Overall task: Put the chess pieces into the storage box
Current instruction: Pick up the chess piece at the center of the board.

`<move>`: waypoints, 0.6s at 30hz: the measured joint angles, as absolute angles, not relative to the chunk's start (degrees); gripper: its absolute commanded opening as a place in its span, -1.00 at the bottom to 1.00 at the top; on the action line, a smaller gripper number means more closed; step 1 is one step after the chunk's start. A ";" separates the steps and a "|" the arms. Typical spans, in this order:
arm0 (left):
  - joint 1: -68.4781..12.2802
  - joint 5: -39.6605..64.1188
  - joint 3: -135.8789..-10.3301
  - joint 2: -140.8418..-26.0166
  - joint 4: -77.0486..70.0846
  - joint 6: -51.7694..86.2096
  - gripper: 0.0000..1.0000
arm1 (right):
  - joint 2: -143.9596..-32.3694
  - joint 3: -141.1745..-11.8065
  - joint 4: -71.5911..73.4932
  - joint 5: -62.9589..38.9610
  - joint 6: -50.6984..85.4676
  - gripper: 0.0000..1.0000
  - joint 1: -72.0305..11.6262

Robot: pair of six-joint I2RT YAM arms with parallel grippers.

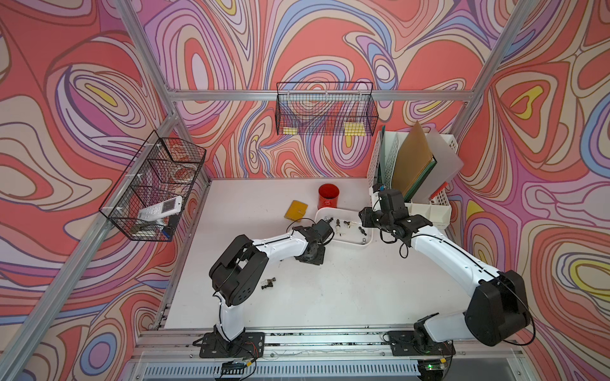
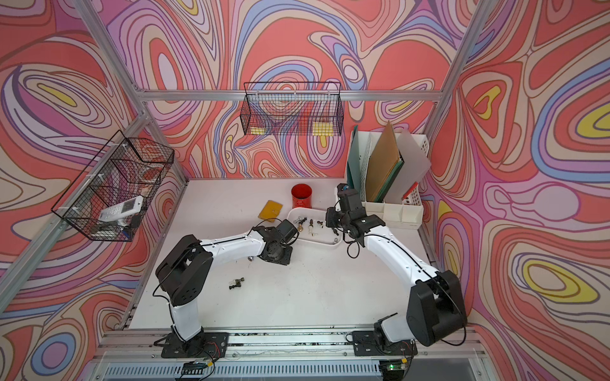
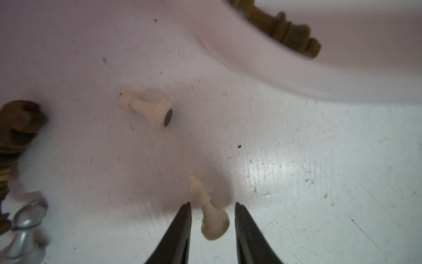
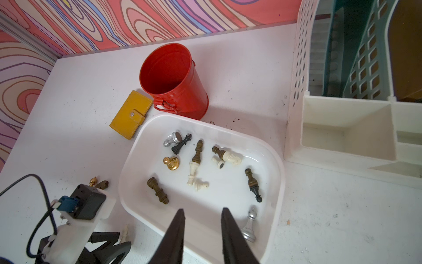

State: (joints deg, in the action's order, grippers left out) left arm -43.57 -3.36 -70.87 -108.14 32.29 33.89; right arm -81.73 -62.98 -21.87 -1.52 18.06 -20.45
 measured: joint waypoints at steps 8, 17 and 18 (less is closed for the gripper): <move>-43.57 -4.86 -71.40 -108.60 33.67 32.73 -0.33 | -81.71 -62.98 -21.87 -1.50 18.06 -0.41 -20.45; -43.57 -4.99 -71.66 -109.93 34.09 32.32 -0.44 | -81.71 -62.87 -21.87 -1.48 18.06 -0.41 -20.45; -43.57 -5.10 -71.66 -109.93 34.13 32.27 -0.46 | -81.71 -62.85 -21.87 -1.48 18.06 -0.41 -20.45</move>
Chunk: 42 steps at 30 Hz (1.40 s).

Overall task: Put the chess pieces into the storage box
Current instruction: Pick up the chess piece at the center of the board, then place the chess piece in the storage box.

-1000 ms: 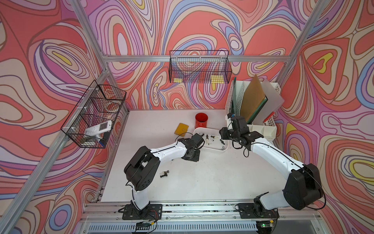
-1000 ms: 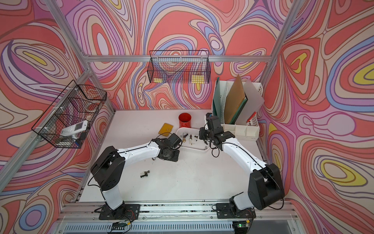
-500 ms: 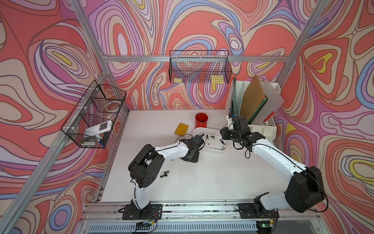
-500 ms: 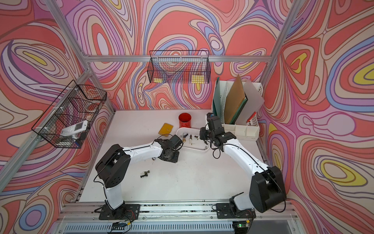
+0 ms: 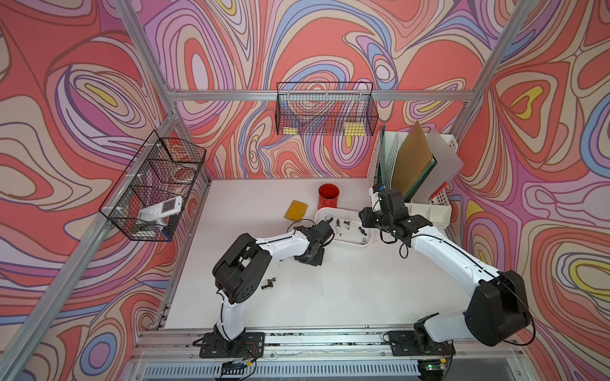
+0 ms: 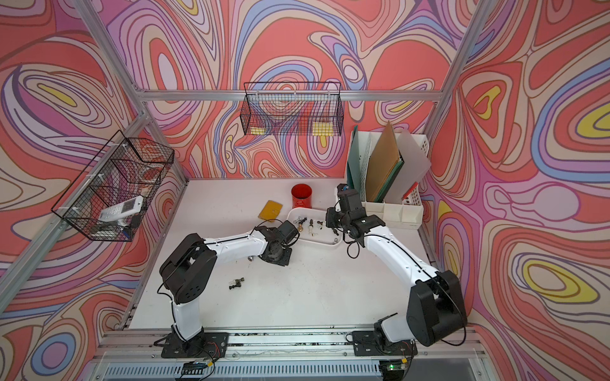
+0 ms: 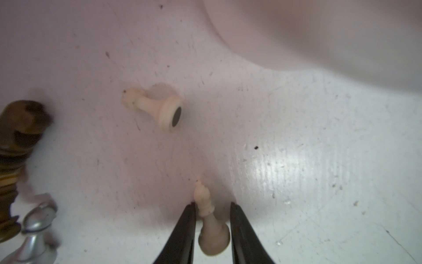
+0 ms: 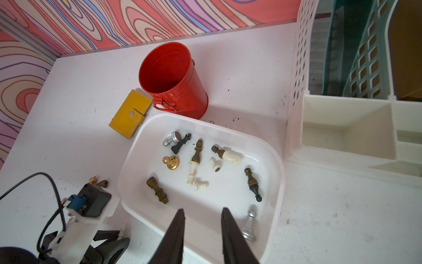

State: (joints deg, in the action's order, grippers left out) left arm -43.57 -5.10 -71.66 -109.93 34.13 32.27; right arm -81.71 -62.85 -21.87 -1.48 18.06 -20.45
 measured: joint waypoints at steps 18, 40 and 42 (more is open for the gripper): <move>-44.18 -6.20 -70.06 -104.09 34.96 31.27 -0.63 | -79.05 -61.63 -21.45 -1.48 18.28 -0.41 -20.45; -46.52 -2.07 -99.18 -118.48 25.02 22.70 -0.58 | -64.42 -50.41 -14.50 2.72 19.16 -0.39 -20.45; -46.52 -0.71 -102.17 -122.67 23.94 22.50 -0.56 | -63.94 -50.37 -14.44 3.07 19.09 -0.38 -20.45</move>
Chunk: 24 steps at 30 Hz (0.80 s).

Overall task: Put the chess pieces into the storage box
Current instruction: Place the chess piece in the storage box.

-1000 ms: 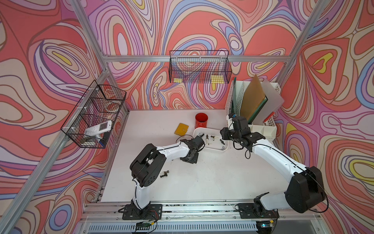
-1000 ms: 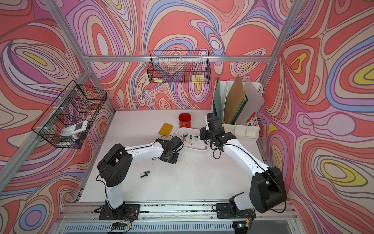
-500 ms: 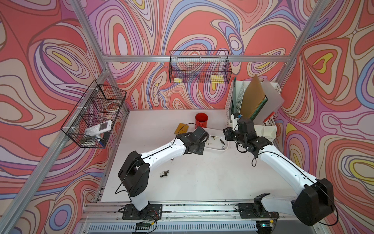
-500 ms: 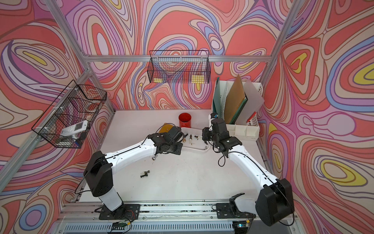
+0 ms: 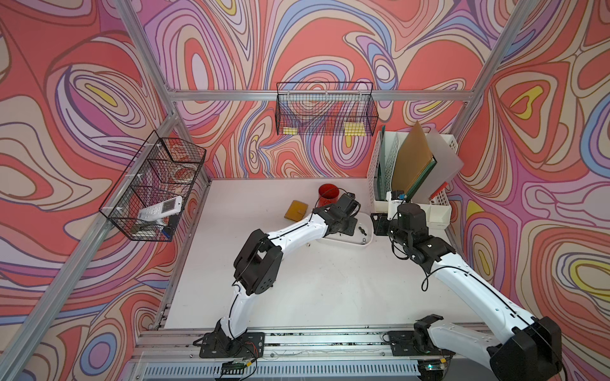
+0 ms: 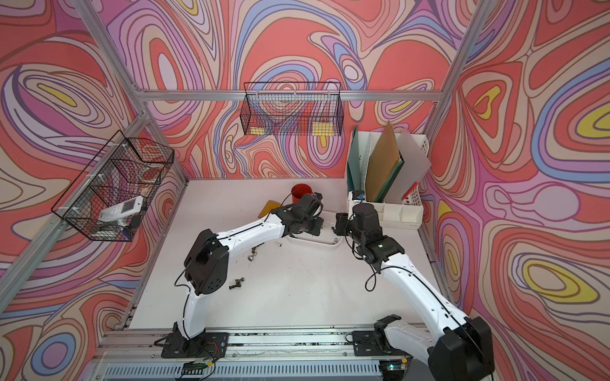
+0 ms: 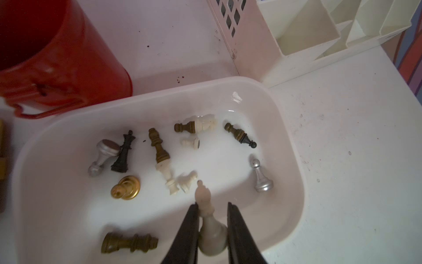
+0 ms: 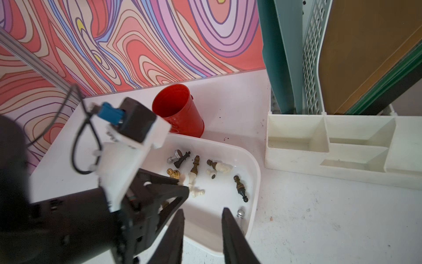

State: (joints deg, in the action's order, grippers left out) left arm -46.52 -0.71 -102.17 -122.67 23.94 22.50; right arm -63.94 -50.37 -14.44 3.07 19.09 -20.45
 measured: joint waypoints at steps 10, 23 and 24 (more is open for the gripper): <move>-46.52 3.99 -107.31 -129.12 21.34 22.55 -0.27 | -63.77 -50.26 -14.59 4.71 17.93 -0.38 -20.45; -46.52 -1.56 -90.43 -105.65 20.38 20.14 -0.23 | -64.01 -55.20 -16.93 0.03 17.65 -0.38 -20.49; -46.50 -2.46 -88.68 -102.37 20.53 19.90 -0.23 | -64.69 -56.29 -16.99 -1.13 17.65 -0.38 -20.71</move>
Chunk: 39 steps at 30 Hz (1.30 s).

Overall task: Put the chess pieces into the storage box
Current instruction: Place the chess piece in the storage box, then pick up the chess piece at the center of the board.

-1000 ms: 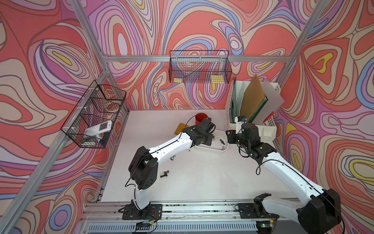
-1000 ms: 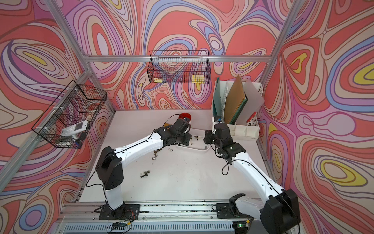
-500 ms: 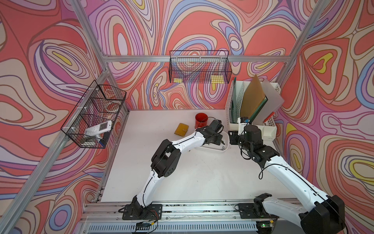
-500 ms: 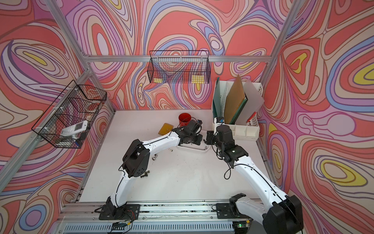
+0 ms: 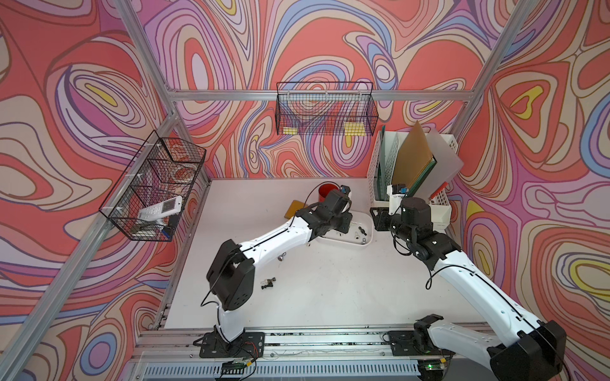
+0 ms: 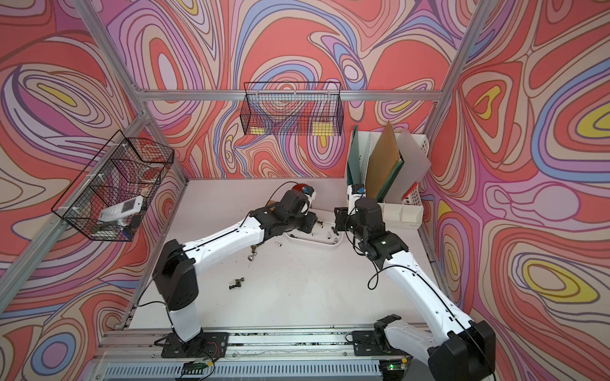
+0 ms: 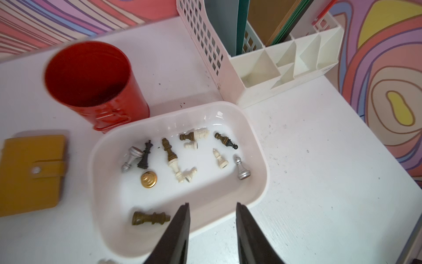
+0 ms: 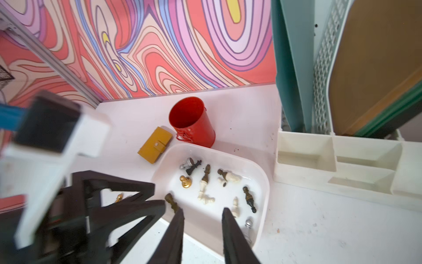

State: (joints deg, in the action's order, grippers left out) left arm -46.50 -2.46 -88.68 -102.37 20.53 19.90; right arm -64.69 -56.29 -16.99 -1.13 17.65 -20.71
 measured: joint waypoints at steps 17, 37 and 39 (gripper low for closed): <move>-40.07 -11.60 -58.89 -66.94 45.32 29.08 -0.23 | -96.95 -75.48 -18.15 -11.77 11.79 -0.40 -37.74; -31.07 -9.21 -52.10 -59.44 51.22 30.81 -0.23 | -125.12 -100.33 -38.72 -0.99 9.28 -0.39 -43.20; -31.07 -9.17 -52.01 -59.37 51.07 30.61 -0.23 | -126.21 -101.21 -39.62 -0.36 9.28 -0.42 -43.27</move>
